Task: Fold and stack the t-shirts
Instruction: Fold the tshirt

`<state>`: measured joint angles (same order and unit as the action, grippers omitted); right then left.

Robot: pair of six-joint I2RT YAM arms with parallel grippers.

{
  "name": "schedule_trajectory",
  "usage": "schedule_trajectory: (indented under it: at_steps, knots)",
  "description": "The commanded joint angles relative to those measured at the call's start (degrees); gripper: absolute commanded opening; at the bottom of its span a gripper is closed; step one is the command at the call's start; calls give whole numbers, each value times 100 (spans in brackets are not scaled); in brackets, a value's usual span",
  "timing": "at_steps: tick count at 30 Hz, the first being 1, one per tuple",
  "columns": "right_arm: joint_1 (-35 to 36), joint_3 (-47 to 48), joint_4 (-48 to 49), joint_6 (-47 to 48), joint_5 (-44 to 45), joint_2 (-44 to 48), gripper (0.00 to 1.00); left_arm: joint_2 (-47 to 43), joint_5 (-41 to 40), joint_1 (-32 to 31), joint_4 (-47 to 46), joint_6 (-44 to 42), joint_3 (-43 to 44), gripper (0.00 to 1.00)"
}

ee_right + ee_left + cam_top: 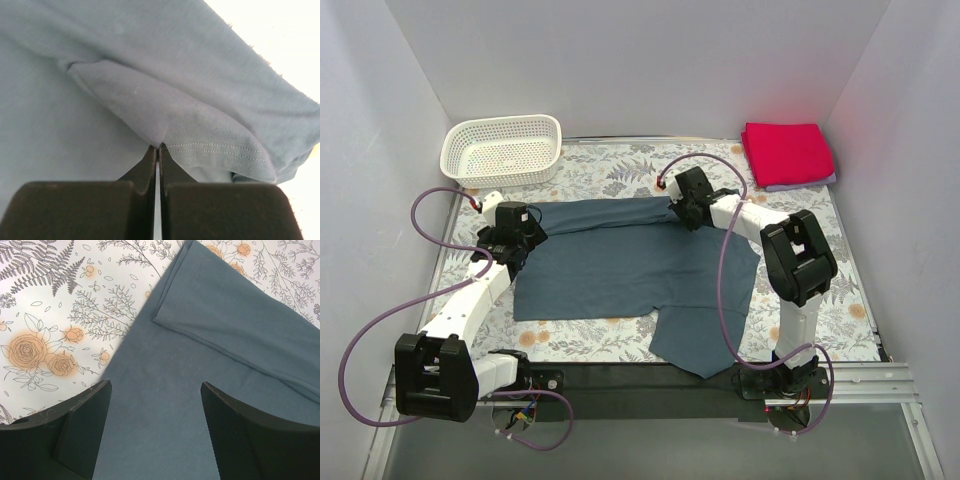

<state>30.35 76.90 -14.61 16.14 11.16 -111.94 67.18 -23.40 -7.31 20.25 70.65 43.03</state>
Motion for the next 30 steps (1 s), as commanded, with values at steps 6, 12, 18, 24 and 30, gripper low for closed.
schedule_trajectory:
  at_steps: [6, 12, 18, 24, 30]
  knots:
    - [15, 755, -1605, -568, -754, 384, 1, -21, 28, -25, -91, -96, 57, 67]
    - [15, 1204, -2352, -963, -1633, 200, 1, 23, 81, -25, -91, -131, 66, 67]
    - [15, 1310, -2713, -1306, -2231, -117, 6, 59, 98, -16, -91, -139, 57, 67]
    - [15, 1283, -2880, -1438, -2838, -320, 16, 94, 116, -16, -92, -148, 74, 67]
    - [-38, 1125, -2767, -1429, -2383, 268, 35, 120, 151, -16, -91, -148, 66, 67]
